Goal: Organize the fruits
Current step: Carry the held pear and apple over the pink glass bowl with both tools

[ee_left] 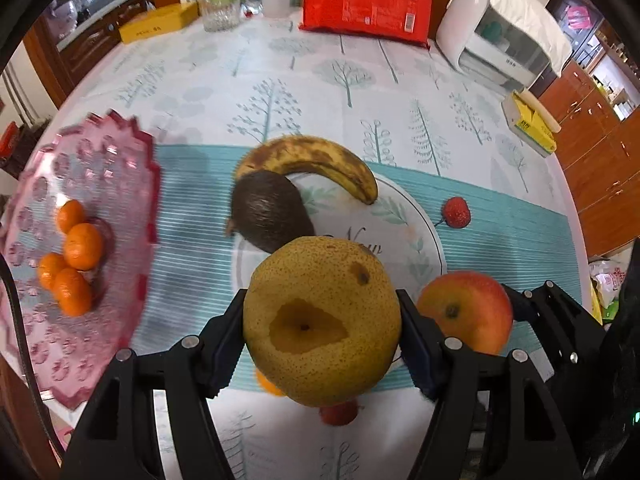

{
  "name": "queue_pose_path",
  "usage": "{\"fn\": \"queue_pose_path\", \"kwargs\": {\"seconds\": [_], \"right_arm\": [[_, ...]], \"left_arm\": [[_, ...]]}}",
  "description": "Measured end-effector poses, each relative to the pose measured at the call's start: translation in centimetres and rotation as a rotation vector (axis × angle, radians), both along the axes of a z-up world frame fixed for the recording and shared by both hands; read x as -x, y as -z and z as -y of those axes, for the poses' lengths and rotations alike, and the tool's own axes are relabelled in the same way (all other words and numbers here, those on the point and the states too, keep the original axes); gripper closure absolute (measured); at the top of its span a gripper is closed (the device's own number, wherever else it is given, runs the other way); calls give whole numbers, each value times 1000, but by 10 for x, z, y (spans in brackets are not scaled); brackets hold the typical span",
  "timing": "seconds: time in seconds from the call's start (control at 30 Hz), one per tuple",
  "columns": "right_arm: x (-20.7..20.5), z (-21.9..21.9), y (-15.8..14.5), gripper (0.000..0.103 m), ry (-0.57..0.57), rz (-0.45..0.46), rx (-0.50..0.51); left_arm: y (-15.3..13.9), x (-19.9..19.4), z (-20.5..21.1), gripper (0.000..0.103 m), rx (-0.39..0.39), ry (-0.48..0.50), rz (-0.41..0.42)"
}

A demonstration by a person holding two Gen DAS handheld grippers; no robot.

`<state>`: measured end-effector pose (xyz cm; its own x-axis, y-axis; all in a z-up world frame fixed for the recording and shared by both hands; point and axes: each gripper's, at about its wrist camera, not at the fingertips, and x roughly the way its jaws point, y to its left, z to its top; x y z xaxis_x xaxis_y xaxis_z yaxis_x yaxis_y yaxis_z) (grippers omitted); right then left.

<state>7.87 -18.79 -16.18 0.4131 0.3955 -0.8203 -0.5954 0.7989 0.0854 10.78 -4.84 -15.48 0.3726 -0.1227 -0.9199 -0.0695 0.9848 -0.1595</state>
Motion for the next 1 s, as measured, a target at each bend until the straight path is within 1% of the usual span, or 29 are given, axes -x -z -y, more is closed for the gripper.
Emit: {"fn": "queue_pose_path", "kwargs": {"seconds": [0.17, 0.3, 0.5, 0.6, 0.7, 0.87, 1.0], "right_arm": [[6, -5, -19, 30, 21, 18, -25], [14, -17, -43, 30, 26, 60, -53], [28, -58, -79, 30, 33, 124, -87], [36, -87, -96, 30, 27, 153, -112], [40, -114, -108, 30, 30, 174, -116], [43, -154, -121, 30, 50, 195, -123], [39, -183, -120, 30, 87, 200, -122]], "left_arm": [[-30, 22, -20, 35, -32, -2, 51], [-52, 39, -43, 35, -61, -12, 93], [-86, 59, -94, 35, -113, -9, 155], [-98, 66, -121, 35, -123, -13, 180], [-111, 71, -153, 35, -140, -15, 208], [-117, 71, -193, 35, -178, -2, 228], [-108, 66, -229, 35, -193, 6, 205]]}}
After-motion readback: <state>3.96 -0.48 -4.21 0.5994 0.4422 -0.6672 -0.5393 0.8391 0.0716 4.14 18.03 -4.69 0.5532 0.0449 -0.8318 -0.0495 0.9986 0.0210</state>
